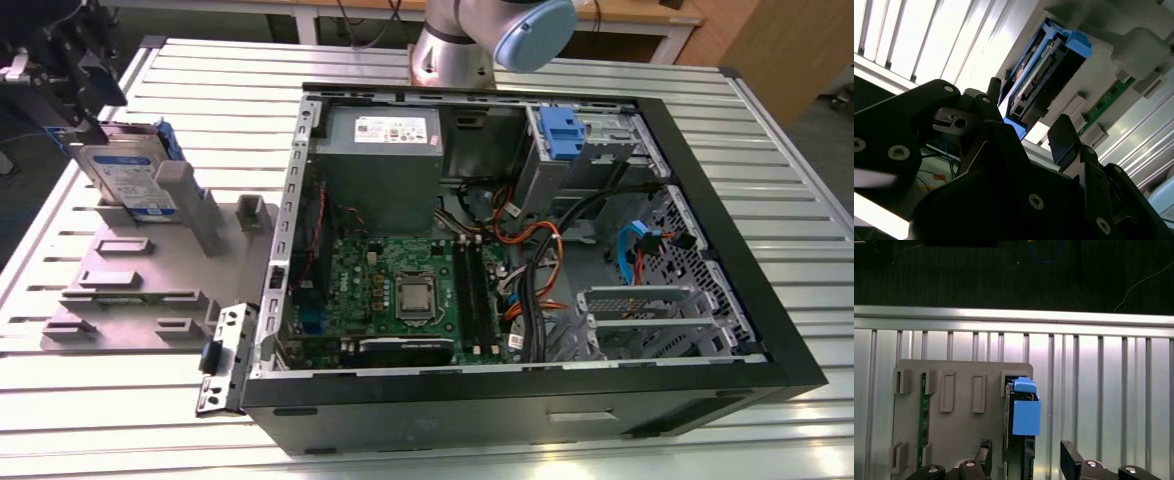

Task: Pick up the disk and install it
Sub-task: 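Pick up the disk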

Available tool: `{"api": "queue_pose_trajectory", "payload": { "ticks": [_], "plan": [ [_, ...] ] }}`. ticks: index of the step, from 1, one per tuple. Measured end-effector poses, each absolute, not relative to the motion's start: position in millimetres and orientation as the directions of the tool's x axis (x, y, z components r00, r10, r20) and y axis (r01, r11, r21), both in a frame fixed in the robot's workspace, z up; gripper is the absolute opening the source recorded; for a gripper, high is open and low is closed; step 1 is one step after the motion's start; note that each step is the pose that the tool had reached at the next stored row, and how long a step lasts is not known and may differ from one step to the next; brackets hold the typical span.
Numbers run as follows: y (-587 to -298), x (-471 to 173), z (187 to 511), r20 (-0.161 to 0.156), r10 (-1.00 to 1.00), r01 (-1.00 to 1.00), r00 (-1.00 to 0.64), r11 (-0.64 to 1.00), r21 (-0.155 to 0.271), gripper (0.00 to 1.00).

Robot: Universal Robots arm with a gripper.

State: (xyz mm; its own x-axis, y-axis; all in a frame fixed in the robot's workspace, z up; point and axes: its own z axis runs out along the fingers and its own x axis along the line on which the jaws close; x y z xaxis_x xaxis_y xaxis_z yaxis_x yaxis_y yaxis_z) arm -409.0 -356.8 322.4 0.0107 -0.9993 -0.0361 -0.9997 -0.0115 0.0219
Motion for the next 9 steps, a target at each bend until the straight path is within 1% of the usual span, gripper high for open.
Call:
{"api": "queue_pose_trajectory", "payload": {
  "ticks": [9],
  "plan": [
    [-356.8, -409.0, 313.0, -0.036, -0.999, -1.0, 0.011, -0.011, 0.022, 0.65]
  ]
}}
